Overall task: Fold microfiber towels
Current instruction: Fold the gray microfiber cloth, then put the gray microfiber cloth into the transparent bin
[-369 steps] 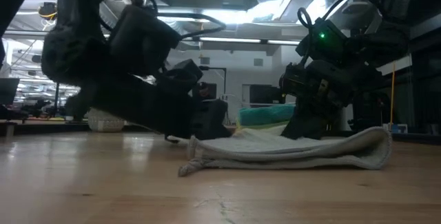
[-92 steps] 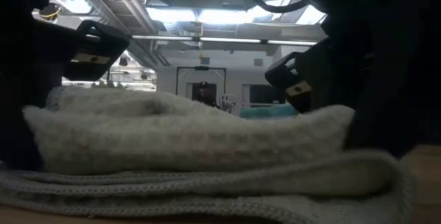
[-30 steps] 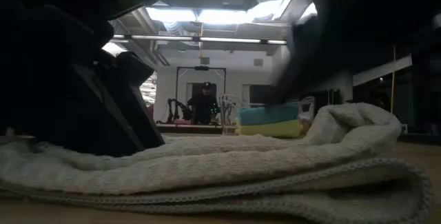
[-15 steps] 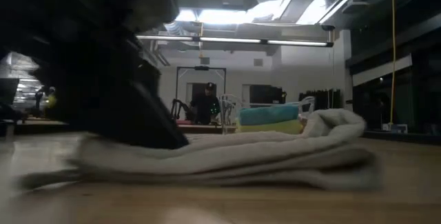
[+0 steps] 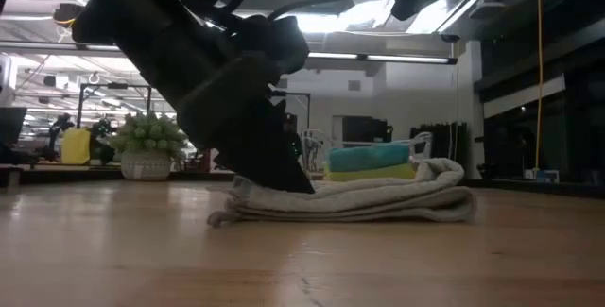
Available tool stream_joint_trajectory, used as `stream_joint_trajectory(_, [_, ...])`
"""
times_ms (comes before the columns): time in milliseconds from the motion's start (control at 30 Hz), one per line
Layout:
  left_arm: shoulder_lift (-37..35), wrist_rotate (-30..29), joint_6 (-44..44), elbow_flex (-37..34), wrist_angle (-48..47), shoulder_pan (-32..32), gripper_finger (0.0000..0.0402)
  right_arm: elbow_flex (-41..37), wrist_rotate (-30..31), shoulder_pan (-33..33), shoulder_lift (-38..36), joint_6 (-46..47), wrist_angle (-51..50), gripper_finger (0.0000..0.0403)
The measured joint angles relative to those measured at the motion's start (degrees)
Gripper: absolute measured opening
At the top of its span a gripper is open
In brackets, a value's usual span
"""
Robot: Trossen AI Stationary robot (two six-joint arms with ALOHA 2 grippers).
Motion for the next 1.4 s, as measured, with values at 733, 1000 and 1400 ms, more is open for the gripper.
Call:
stream_joint_trajectory(733, [-31.35, 5.64, 2.02, 0.49, -16.24, -1.49, 0.0142, 0.0, -8.3, -2.14, 0.05, -12.53, 2.93, 0.0157])
stream_joint_trajectory(1000, [-35.43, 2.42, 2.59, 0.55, -16.05, -5.88, 0.0142, 0.0, -8.96, -5.0, 3.72, -16.59, 6.12, 0.0237])
stream_joint_trajectory(1400, [-35.28, -6.18, 4.07, 0.23, -17.32, -9.85, 0.0142, 0.0, -12.74, -8.59, 12.51, -24.13, 8.17, 0.0281])
